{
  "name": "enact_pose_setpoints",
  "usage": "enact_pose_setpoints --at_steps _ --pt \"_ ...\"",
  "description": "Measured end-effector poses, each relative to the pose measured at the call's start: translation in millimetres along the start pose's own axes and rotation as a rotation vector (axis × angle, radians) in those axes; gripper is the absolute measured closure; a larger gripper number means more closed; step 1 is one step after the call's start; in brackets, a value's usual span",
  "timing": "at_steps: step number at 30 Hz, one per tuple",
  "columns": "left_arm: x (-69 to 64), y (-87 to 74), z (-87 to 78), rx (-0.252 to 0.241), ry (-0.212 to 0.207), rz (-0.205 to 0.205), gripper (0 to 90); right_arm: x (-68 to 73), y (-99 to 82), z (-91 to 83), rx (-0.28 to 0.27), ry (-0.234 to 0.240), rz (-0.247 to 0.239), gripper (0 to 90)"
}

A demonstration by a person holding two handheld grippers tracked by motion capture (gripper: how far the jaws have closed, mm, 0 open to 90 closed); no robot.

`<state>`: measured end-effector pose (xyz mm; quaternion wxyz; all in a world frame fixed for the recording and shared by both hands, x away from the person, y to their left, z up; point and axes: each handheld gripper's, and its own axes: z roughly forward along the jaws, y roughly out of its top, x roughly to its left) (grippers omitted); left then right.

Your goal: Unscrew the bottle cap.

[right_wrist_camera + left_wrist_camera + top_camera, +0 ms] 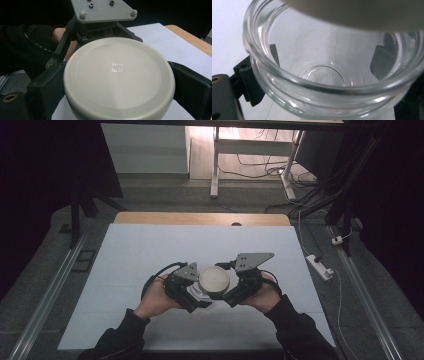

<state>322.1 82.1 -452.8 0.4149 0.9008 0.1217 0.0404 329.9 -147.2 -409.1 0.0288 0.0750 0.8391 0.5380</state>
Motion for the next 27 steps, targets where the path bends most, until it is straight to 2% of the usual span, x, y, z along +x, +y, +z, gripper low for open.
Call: enact_pose_setpoints --at_steps 14,27 --pt "8.0 -4.2 -3.7 -0.010 0.041 -0.041 7.3 3.5 -0.3 -4.3 -0.007 -0.038 0.005 6.8" --pt "16.0 -7.0 -9.2 -0.037 0.100 -0.085 7.3 10.5 -2.2 -6.9 -0.012 -0.065 0.021 6.8"
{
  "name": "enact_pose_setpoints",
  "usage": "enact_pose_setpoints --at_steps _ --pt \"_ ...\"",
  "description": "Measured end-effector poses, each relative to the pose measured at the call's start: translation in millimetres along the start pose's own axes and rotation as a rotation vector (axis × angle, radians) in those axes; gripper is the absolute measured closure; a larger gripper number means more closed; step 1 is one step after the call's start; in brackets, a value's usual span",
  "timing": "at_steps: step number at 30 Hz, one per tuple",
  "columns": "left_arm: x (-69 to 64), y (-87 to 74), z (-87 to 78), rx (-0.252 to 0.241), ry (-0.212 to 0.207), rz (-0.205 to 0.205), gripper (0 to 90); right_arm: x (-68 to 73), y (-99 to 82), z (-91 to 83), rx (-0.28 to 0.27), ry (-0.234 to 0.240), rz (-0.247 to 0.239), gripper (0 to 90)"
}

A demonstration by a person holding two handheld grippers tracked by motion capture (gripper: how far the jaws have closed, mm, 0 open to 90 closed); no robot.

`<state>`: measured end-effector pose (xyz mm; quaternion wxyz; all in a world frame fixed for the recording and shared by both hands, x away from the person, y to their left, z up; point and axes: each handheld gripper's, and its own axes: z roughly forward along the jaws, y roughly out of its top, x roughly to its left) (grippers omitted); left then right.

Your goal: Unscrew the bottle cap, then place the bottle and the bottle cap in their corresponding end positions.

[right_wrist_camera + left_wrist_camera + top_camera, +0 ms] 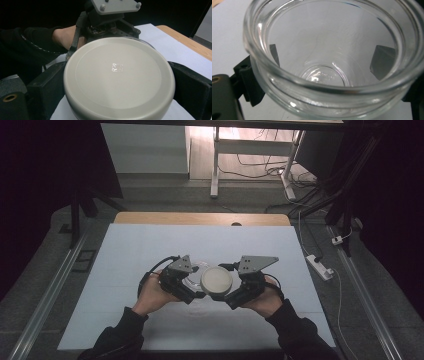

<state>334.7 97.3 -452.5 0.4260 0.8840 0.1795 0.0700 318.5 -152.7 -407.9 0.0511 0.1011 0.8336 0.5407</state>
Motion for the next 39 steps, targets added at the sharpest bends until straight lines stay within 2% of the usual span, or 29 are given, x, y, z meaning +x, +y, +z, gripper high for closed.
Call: enact_pose_setpoints --at_steps 17,27,39 --pt "10.4 0.0 -0.8 -0.017 0.055 -0.025 7.3 13.5 -8.2 -5.1 -0.001 -0.034 0.002 6.8" --pt "19.7 1.0 -1.2 -0.024 0.081 -0.048 7.3 23.4 -13.0 -5.6 0.005 -0.028 -0.004 6.8" --pt "27.6 3.8 -1.9 -0.041 0.101 -0.072 7.3 26.4 -20.6 -2.6 0.013 -0.029 0.007 6.8"
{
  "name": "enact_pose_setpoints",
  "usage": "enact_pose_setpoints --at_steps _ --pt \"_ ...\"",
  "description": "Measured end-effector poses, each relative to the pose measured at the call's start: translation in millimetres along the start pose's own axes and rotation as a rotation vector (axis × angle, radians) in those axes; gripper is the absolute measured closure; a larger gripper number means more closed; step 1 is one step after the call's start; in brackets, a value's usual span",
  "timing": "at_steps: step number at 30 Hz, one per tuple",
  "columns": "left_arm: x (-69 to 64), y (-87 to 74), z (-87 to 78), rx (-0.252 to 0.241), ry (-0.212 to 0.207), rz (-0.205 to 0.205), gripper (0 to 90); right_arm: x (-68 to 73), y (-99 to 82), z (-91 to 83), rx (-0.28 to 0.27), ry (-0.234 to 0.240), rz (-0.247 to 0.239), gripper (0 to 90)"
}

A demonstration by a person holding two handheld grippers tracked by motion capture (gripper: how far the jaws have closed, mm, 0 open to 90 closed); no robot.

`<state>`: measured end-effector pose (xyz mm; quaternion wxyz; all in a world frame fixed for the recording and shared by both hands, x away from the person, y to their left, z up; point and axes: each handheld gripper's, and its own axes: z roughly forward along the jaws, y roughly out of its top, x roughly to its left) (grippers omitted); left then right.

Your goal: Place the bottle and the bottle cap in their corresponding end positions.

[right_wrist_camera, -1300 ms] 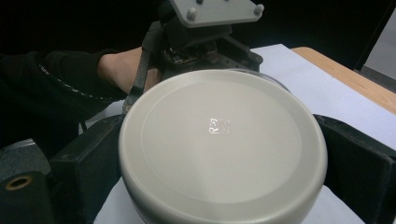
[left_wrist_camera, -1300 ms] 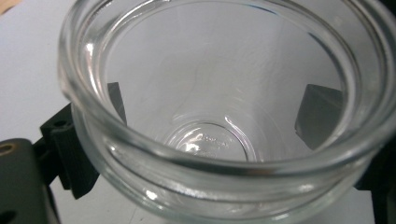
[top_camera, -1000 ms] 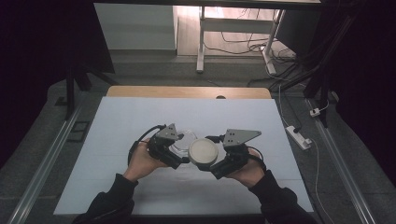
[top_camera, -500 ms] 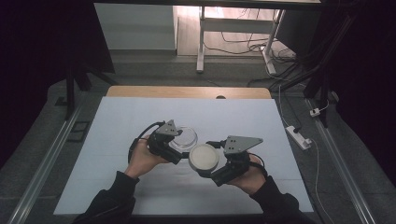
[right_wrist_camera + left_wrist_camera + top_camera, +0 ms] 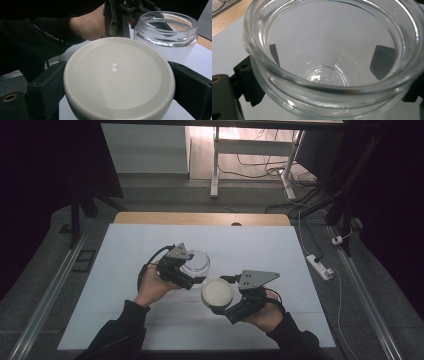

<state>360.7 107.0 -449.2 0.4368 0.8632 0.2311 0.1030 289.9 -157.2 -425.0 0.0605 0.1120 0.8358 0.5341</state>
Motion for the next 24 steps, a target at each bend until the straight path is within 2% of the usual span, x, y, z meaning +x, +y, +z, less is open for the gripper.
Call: enact_pose_setpoints --at_steps 8,17,24 --pt "7.4 3.6 1.7 -0.016 0.017 -0.010 7.3 1.6 -9.2 3.6 0.007 0.002 0.014 6.8" --pt "16.9 9.9 13.2 -0.024 0.036 -0.012 7.3 0.2 -21.4 10.7 0.020 -0.020 0.018 6.8" --pt "23.6 10.4 20.0 -0.029 0.046 -0.025 7.3 0.1 -31.0 18.6 0.022 -0.018 0.021 6.8"
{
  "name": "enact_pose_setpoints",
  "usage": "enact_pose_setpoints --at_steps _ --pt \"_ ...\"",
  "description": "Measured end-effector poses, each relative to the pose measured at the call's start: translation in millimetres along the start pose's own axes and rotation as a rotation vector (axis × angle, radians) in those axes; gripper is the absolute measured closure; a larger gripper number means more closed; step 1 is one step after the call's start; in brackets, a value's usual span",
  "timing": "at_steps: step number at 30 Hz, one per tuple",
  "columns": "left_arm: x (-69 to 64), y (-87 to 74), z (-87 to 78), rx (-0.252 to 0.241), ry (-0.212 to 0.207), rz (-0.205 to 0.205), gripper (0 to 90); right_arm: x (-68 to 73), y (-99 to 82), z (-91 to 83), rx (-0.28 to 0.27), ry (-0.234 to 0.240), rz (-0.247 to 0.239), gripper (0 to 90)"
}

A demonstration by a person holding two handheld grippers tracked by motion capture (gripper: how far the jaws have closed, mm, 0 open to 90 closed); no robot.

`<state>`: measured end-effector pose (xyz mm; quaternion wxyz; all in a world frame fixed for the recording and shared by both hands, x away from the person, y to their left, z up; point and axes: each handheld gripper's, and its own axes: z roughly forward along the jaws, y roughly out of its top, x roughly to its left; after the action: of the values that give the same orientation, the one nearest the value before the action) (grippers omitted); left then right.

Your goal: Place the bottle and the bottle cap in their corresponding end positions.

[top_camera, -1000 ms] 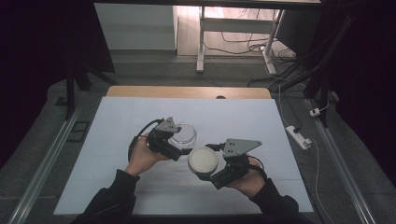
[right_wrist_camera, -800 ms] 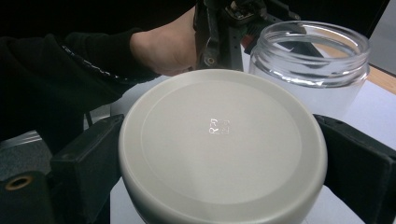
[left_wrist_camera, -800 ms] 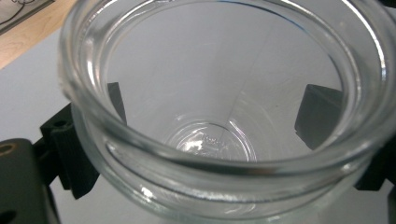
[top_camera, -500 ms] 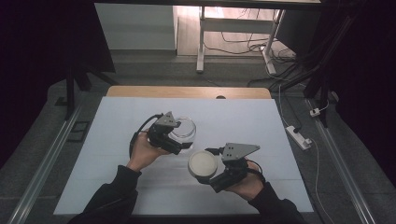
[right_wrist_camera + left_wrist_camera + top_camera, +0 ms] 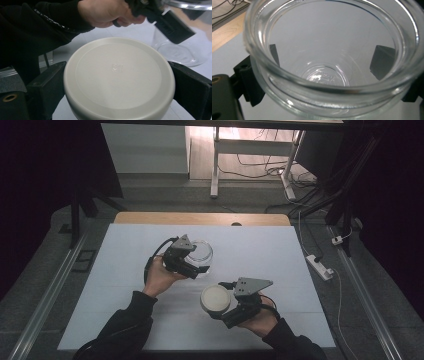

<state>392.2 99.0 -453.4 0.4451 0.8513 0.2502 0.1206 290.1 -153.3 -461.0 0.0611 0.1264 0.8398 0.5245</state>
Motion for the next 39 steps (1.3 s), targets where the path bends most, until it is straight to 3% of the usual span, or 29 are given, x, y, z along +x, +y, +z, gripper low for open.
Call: enact_pose_setpoints --at_steps 16,39 --pt "4.7 -0.1 21.6 0.007 0.001 0.002 7.3 0.8 -17.1 28.7 0.018 -0.004 -0.018 6.8" --pt "12.9 -13.6 43.4 0.020 0.016 -0.020 7.2 -12.5 -44.3 65.8 0.152 -0.026 -0.012 6.8"
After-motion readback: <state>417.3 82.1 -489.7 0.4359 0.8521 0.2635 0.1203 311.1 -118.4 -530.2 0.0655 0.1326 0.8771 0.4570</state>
